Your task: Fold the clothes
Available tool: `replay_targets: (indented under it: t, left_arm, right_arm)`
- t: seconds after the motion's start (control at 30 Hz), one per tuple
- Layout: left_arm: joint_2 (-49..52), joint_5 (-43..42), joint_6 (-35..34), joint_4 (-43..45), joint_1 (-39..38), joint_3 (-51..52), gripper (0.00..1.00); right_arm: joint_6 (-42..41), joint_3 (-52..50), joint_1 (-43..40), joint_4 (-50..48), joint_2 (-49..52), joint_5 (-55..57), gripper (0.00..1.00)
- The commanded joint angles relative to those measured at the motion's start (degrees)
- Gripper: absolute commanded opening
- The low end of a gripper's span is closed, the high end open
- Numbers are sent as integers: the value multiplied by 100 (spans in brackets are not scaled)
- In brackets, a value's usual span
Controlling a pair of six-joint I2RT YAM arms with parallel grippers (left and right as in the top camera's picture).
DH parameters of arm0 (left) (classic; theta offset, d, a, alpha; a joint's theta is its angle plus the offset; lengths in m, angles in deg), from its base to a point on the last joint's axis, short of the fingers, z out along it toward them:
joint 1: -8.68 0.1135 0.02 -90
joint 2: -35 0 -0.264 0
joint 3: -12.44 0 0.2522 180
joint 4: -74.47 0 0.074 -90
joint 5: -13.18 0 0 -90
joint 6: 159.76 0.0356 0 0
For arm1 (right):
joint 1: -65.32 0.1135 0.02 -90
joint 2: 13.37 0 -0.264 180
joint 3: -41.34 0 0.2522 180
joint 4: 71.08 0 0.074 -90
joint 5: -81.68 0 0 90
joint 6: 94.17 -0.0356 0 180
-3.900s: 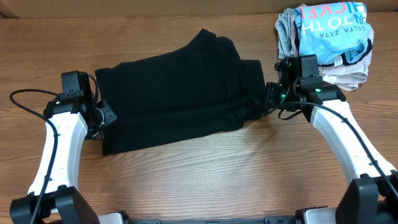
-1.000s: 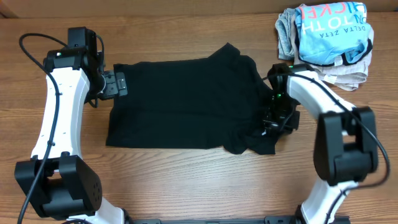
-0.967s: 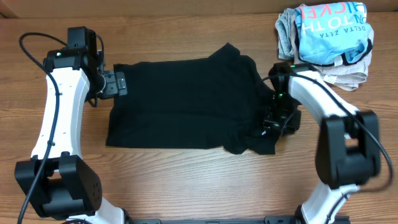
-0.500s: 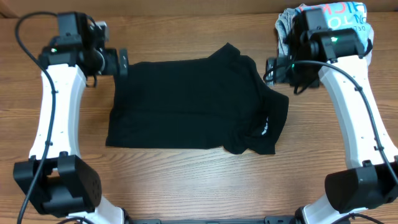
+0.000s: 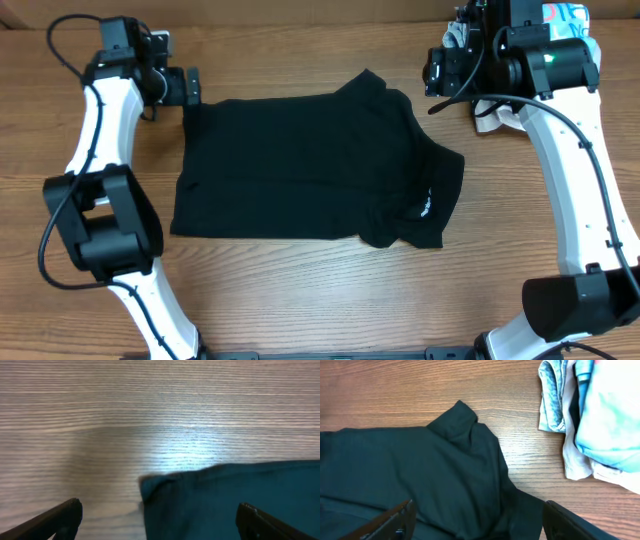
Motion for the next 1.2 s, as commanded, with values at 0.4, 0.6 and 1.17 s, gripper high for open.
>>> replay_targets:
  t: [0.4,0.6,1.17]
  left_arm:
    - [874,319,407,61,-315,-111,93]
    - [986,337,337,61,-433,-107,81]
    - [1145,813,-70,232,-448,-85,7]
  right_arm:
    - [-415,129,39,-138,323,101,61]
    - [-415,127,76,-195,323,101,61]
    - [-149,114,358,-1143,459,267,55]
